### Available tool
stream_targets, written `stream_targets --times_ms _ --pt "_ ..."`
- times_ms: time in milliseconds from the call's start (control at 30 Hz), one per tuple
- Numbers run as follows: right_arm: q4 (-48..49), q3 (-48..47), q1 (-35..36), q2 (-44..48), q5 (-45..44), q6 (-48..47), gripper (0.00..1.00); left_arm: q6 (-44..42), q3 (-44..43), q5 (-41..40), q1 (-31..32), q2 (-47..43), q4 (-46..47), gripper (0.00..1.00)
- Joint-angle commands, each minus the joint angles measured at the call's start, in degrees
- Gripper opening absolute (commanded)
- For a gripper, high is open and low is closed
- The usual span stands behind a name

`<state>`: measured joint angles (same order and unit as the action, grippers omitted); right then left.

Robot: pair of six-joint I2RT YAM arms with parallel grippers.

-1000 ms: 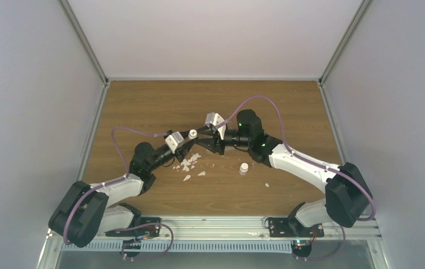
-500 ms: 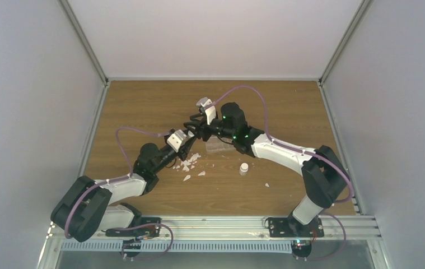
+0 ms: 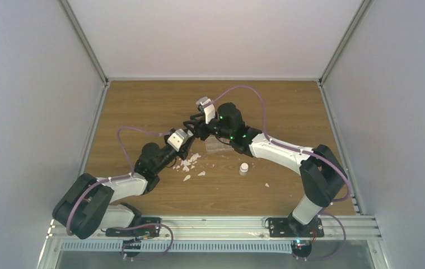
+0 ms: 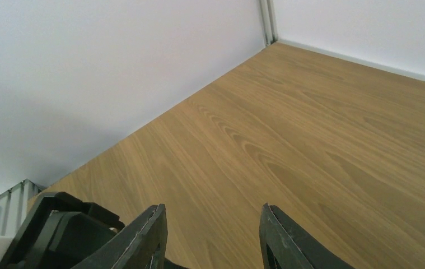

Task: Sort the pills into containers
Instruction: Unscrew the lid of the pill bottle.

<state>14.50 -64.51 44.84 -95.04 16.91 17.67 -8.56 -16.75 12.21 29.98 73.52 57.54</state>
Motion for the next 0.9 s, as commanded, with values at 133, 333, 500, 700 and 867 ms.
stream_targets --times_ms 133,333,500,700,867 --pt "0.59 1.32 0.69 1.96 3.34 1.17 1.0 -0.03 -1.62 -3.16 0.37 1.12 3.01 0.67" --pt "-0.34 0.93 0.89 1.12 3.02 1.39 1.0 0.38 -1.53 -3.86 0.43 0.84 3.02 0.67" --pt "-0.26 0.62 0.92 0.57 3.31 1.37 1.0 0.56 -1.62 -3.68 0.43 0.75 2.73 0.67" --pt "-0.04 0.79 0.95 0.82 3.84 1.3 0.97 0.62 -1.73 -3.67 0.43 0.58 2.44 0.67" --pt "0.22 0.7 0.95 0.33 4.31 1.18 0.88 0.56 -1.45 -3.63 0.48 -0.07 2.33 0.67"
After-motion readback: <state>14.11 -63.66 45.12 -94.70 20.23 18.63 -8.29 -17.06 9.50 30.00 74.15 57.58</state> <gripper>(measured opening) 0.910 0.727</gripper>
